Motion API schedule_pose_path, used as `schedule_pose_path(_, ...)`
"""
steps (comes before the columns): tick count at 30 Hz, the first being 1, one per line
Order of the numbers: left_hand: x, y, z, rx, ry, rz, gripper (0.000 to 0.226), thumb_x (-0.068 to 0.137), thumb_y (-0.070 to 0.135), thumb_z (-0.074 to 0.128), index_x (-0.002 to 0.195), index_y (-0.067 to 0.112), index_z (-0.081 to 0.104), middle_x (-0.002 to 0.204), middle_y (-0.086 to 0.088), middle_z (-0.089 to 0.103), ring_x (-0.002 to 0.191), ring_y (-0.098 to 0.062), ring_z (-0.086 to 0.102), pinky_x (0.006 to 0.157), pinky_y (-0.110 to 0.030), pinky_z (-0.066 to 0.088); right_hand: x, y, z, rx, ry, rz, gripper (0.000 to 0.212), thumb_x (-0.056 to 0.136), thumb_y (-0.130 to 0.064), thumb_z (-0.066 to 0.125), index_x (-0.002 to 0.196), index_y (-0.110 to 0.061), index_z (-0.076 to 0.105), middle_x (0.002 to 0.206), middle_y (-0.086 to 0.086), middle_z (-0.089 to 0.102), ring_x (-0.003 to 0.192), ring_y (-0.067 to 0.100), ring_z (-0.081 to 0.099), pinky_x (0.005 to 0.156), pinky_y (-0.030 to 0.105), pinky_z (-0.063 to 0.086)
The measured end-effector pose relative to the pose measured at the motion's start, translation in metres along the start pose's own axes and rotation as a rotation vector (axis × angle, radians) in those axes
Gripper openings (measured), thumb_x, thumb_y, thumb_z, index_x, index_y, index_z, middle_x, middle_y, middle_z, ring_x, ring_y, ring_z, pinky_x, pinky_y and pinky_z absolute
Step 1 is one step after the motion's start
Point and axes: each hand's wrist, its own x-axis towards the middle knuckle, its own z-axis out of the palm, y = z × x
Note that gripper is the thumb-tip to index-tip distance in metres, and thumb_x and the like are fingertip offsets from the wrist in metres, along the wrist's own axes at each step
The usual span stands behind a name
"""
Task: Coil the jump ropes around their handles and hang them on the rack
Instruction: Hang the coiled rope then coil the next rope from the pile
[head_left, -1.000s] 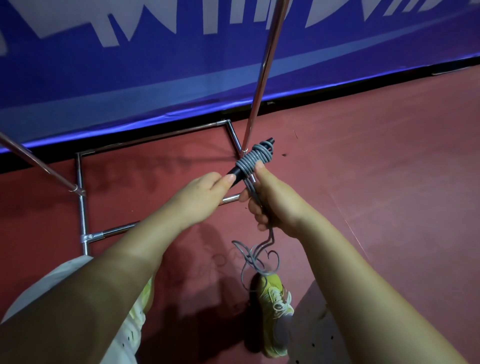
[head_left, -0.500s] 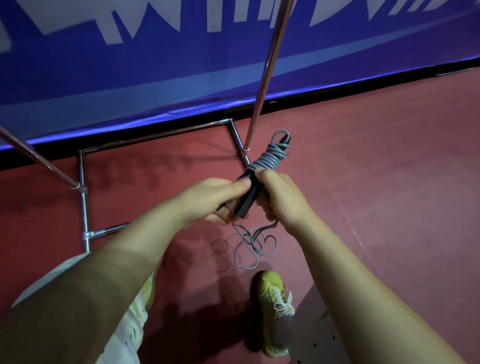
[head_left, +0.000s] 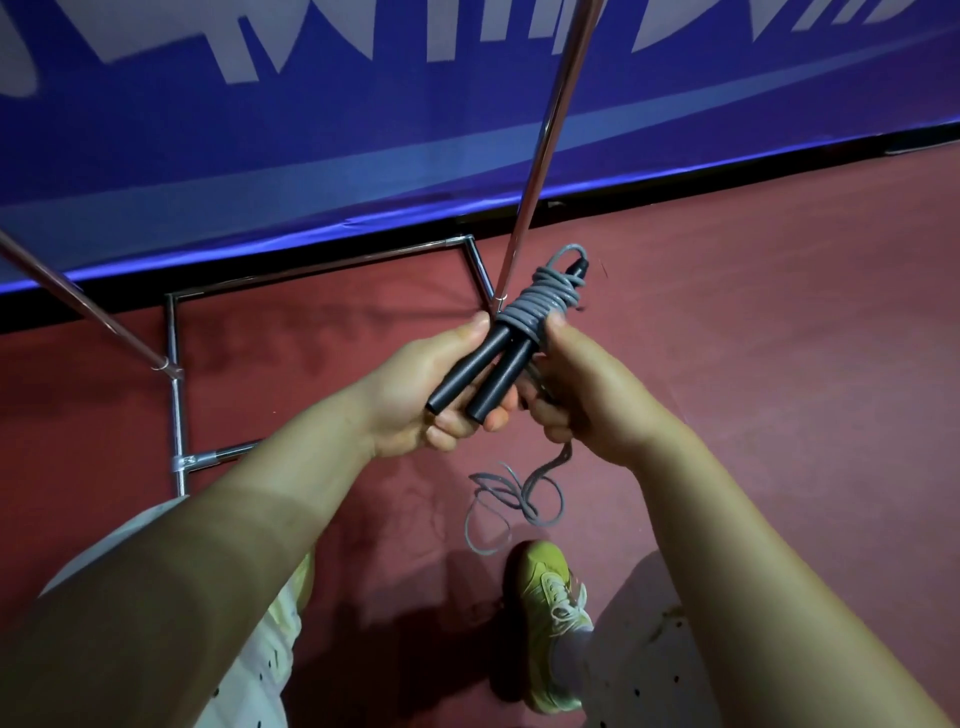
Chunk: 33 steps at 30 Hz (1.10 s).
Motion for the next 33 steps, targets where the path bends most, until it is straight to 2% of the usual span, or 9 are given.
schedule_pose_path(2,-0.003,0.005,-0.006,-0.076,-0.012,0.022,0.065,0.074,0.064,0.034,0.073,0.005,0.062,0.057,-0.01,0.054,0.03,-0.004,0.027,0.035,-0.014,0.017,-0.002,-0.002,-0.005,0.023,-0.025,-0.056,0.033,0.083,-0.044,0.047,0.093,-0.013,0.047,0.065,-0.001,0.043,0.046,0.01,0.029,0.042,0.021,0.024)
schedule_pose_path(5,-0.007,0.008,-0.01,-0.116,-0.015,0.039,0.064,0.074,0.063,0.034,0.069,0.007,0.065,0.057,-0.01,0.054,0.03,-0.004,0.028,0.035,-0.014,0.019,-0.004,-0.003,-0.004,-0.186,0.055,-0.134,0.006,0.086,-0.014,0.061,0.087,-0.013,0.054,0.063,-0.001,0.046,0.048,0.01,0.035,0.046,0.025,0.028)
schedule_pose_path(7,-0.008,0.009,-0.011,-0.122,-0.015,0.043,0.065,0.075,0.063,0.034,0.067,0.008,0.068,0.057,-0.009,0.055,0.03,-0.004,0.029,0.036,-0.015,0.018,-0.004,-0.003,-0.002,-0.312,0.114,-0.143,0.01,0.093,-0.006,0.058,0.083,-0.009,0.06,0.066,0.01,0.049,0.049,0.011,0.038,0.047,0.026,0.032)
schedule_pose_path(12,-0.009,0.014,-0.017,-0.079,0.082,0.035,0.061,0.084,0.058,0.034,0.073,0.004,0.06,0.058,-0.01,0.055,0.031,-0.005,0.028,0.037,-0.016,0.014,-0.002,-0.004,0.002,-0.353,0.177,-0.093,0.032,0.099,-0.022,0.051,0.069,-0.016,0.062,0.055,-0.003,0.051,0.052,0.011,0.045,0.056,0.025,0.046)
schedule_pose_path(17,-0.005,0.007,-0.01,0.292,0.364,0.104,0.048,0.098,0.04,0.035,0.071,0.009,0.06,0.057,-0.008,0.057,0.038,-0.01,0.028,0.041,-0.018,0.016,0.001,0.001,0.007,-0.389,0.212,-0.019,0.039,0.101,-0.033,0.045,0.069,-0.016,0.06,0.046,-0.013,0.04,0.044,0.008,0.031,0.048,0.026,0.028)
schedule_pose_path(21,-0.001,0.006,-0.008,0.43,0.485,0.134,0.039,0.088,0.048,0.053,0.073,0.013,0.061,0.063,-0.006,0.054,0.043,-0.009,0.037,0.046,-0.023,0.023,0.003,-0.003,0.014,-0.192,0.205,0.056,0.041,0.101,-0.037,0.042,0.073,-0.012,0.058,0.05,-0.008,0.032,0.043,0.008,0.023,0.046,0.024,0.018)
schedule_pose_path(25,0.006,0.0,-0.007,0.587,0.542,0.176,0.04,0.073,0.054,0.067,0.076,0.016,0.056,0.064,0.005,0.047,0.057,-0.011,0.039,0.054,-0.028,0.031,0.0,-0.003,0.017,-0.17,0.191,0.088,0.044,0.098,-0.049,0.04,0.075,-0.014,0.055,0.061,-0.003,0.036,0.045,0.008,0.027,0.047,0.024,0.022)
schedule_pose_path(28,0.009,-0.003,-0.008,0.62,0.548,0.201,0.052,0.047,0.064,0.063,0.079,0.023,0.056,0.068,0.01,0.051,0.061,-0.008,0.045,0.06,-0.028,0.034,0.0,-0.001,0.019,-0.125,0.218,0.086,0.038,0.098,-0.044,0.044,0.072,-0.018,0.049,0.065,0.001,0.041,0.045,0.008,0.03,0.047,0.024,0.024)
schedule_pose_path(33,0.007,-0.005,-0.007,0.54,0.366,0.128,0.04,0.061,0.057,0.067,0.076,0.022,0.058,0.057,0.013,0.056,0.049,-0.003,0.048,0.055,-0.026,0.035,0.001,-0.002,0.017,-0.146,0.24,-0.021,0.028,0.083,-0.036,0.051,0.071,-0.012,0.047,0.057,0.002,0.041,0.044,0.01,0.028,0.046,0.026,0.019)
